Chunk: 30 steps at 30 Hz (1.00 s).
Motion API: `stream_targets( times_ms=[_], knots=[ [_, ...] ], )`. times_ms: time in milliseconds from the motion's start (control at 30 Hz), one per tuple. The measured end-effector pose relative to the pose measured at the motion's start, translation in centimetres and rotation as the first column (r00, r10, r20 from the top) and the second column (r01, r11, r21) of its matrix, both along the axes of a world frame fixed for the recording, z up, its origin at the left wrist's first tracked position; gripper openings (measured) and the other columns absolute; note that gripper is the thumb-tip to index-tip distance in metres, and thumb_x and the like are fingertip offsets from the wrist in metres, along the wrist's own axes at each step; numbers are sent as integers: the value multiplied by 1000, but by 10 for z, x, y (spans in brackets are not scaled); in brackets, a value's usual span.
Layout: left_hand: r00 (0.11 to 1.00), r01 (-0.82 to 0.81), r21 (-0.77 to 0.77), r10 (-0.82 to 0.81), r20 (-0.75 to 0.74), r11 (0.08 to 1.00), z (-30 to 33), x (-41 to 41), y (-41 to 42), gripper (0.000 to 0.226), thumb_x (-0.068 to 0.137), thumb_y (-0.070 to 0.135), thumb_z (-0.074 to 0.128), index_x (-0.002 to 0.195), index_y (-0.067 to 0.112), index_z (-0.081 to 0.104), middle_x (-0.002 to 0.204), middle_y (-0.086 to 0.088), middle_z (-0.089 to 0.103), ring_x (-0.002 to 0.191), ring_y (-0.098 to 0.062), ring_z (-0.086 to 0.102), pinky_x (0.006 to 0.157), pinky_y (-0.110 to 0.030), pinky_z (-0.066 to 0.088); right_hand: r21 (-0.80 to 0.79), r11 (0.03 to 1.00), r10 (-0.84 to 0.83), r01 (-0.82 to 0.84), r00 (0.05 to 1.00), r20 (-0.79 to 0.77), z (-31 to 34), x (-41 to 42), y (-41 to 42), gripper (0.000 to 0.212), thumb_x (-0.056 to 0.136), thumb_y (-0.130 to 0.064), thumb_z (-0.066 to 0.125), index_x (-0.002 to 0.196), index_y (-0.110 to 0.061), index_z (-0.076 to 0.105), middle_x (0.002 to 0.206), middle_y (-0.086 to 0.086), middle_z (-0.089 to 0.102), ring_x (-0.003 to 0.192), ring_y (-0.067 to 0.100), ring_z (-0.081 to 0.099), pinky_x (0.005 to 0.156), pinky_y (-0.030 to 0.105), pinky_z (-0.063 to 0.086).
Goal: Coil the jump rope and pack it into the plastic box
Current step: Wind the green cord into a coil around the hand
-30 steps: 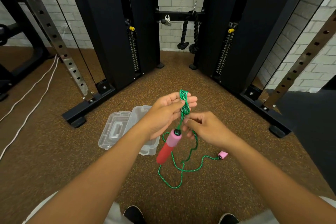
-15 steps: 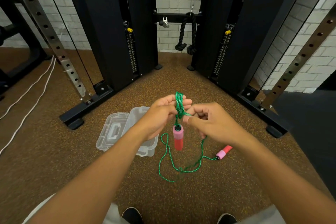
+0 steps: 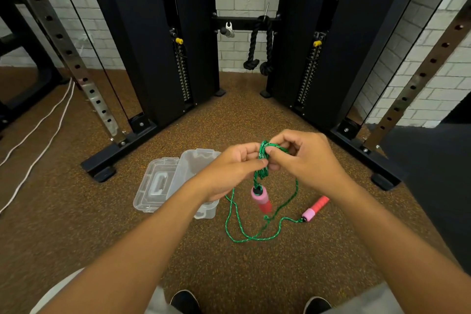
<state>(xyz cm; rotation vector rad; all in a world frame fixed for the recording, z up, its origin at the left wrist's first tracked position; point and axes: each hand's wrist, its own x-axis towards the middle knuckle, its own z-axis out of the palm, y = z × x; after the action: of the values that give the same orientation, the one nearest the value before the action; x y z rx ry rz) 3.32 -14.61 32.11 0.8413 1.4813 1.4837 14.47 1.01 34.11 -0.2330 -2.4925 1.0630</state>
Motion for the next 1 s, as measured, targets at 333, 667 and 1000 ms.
stream_targets(
  times_ms=[333, 667, 1000],
  knots=[
    [997, -4, 24, 3, 80, 1000, 5, 1, -1, 21, 102, 1, 49, 119, 0, 62, 102, -12, 74, 92, -17, 71, 87, -26, 56, -280, 960, -11, -3, 999, -46, -12, -5, 11, 5, 92, -18, 75, 94, -14, 77, 82, 7, 76, 68, 14, 66, 61, 37, 54],
    [981, -70, 74, 55, 188, 995, 8, -3, -4, 29, 107, 12, 43, 125, -2, 61, 112, -14, 75, 99, -17, 73, 92, -28, 58, -379, 925, -40, 41, 999, 9, -39, -13, 5, 17, 102, -10, 59, 100, -8, 76, 84, 20, 73, 64, 16, 64, 61, 32, 55],
    [953, -180, 134, 138, 271, 975, 8, -11, -3, 34, 108, 6, 35, 137, -5, 51, 132, -20, 67, 126, -29, 63, 106, -34, 51, -431, 902, 58, 25, 982, 177, -57, -18, -27, 25, 105, -5, 47, 88, 5, 62, 78, 14, 74, 61, 21, 74, 58, 30, 58]
  ],
)
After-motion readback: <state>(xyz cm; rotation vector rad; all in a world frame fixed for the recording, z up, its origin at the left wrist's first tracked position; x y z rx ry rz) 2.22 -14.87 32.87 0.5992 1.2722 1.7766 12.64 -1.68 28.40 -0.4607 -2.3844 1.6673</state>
